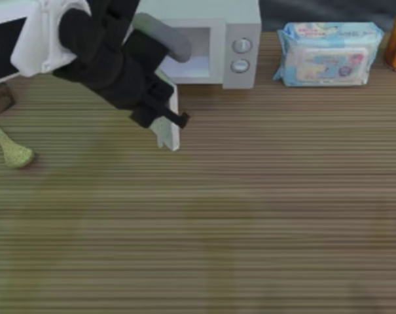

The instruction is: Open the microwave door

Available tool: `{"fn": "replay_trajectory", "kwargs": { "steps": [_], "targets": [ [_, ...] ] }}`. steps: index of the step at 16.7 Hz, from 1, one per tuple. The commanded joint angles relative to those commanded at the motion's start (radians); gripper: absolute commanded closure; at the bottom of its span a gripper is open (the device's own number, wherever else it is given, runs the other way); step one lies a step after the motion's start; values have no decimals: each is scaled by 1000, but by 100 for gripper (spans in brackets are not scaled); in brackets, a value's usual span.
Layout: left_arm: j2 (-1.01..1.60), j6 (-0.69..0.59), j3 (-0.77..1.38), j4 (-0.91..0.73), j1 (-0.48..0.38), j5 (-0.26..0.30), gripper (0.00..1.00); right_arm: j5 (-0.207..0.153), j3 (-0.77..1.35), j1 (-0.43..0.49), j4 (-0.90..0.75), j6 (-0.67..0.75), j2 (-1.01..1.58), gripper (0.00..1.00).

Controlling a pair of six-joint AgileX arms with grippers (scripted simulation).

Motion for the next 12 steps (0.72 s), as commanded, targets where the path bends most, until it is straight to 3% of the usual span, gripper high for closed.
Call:
{"fn": "replay_trajectory", "kwargs": {
  "steps": [8, 12],
  "targets": [
    [3, 1, -4, -1, -3, 7, 100, 0, 0, 0, 0, 0, 0, 0],
    [-17, 83, -20, -14, 30, 46, 100, 0, 0, 0, 0, 0, 0, 0]
  ]
}}
